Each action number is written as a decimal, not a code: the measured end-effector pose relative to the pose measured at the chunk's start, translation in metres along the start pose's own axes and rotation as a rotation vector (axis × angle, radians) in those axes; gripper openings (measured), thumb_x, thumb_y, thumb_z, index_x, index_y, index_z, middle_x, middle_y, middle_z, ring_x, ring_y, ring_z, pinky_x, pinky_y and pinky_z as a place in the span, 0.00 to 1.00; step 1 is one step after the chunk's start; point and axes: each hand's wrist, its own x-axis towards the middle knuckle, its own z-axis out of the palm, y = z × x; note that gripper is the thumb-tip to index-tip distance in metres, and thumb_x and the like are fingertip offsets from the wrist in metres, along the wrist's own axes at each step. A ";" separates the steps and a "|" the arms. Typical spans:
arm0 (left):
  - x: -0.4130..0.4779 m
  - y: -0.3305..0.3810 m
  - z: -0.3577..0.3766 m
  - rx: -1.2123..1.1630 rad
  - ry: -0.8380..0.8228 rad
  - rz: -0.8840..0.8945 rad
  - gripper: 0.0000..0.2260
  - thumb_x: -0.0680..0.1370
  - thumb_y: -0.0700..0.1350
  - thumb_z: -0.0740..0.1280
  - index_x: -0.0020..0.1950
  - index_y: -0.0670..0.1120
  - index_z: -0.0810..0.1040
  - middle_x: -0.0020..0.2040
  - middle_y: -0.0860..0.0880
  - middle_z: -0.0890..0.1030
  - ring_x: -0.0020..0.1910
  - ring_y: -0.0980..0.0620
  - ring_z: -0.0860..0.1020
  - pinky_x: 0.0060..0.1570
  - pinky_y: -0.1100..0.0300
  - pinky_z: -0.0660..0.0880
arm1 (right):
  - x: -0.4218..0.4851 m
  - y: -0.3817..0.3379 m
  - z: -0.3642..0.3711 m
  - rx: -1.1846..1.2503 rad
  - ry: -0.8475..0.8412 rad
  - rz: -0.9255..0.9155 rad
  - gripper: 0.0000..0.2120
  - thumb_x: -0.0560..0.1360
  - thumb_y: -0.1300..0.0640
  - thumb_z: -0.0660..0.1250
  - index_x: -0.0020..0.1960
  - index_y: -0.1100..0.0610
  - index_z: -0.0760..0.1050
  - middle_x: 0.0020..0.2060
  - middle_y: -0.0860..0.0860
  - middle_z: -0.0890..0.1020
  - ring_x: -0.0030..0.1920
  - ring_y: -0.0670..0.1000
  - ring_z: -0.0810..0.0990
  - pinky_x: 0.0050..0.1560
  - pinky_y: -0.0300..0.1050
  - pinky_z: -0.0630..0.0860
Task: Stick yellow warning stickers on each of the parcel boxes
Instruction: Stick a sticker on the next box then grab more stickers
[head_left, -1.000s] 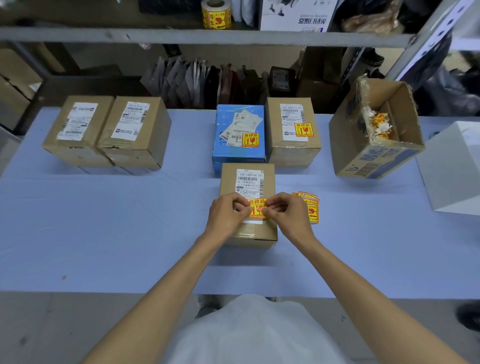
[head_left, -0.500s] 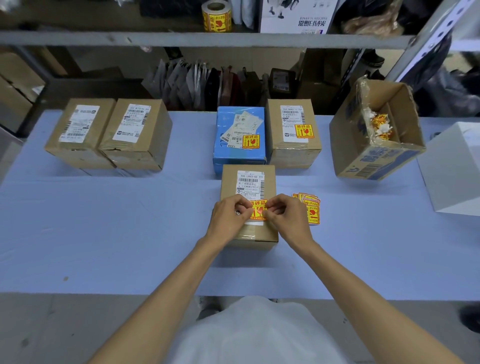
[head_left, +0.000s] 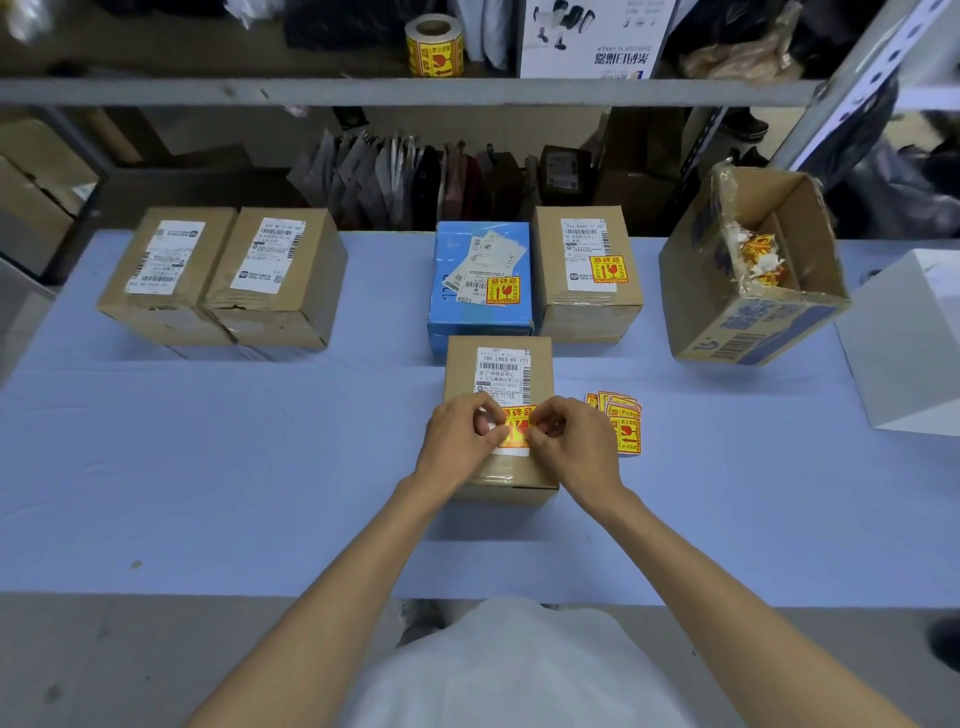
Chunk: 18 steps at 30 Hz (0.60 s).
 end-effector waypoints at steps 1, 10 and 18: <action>0.001 0.000 -0.001 0.006 -0.006 0.001 0.04 0.73 0.44 0.73 0.44 0.49 0.80 0.34 0.54 0.76 0.36 0.57 0.75 0.42 0.65 0.70 | 0.000 -0.001 0.000 -0.070 0.008 -0.020 0.05 0.71 0.55 0.71 0.46 0.54 0.83 0.40 0.50 0.84 0.44 0.51 0.80 0.41 0.44 0.75; 0.007 -0.003 -0.011 0.059 -0.048 -0.004 0.05 0.69 0.49 0.75 0.42 0.53 0.82 0.34 0.54 0.78 0.37 0.56 0.76 0.40 0.60 0.74 | -0.001 0.006 0.003 -0.175 0.109 -0.032 0.11 0.72 0.49 0.71 0.52 0.50 0.83 0.51 0.52 0.75 0.55 0.53 0.71 0.41 0.44 0.69; 0.006 -0.004 -0.012 0.094 -0.019 0.090 0.06 0.72 0.50 0.73 0.48 0.55 0.84 0.44 0.56 0.80 0.42 0.56 0.76 0.39 0.62 0.70 | 0.014 0.020 0.000 0.066 -0.094 -0.206 0.10 0.68 0.51 0.76 0.49 0.48 0.85 0.57 0.48 0.76 0.55 0.46 0.66 0.52 0.40 0.65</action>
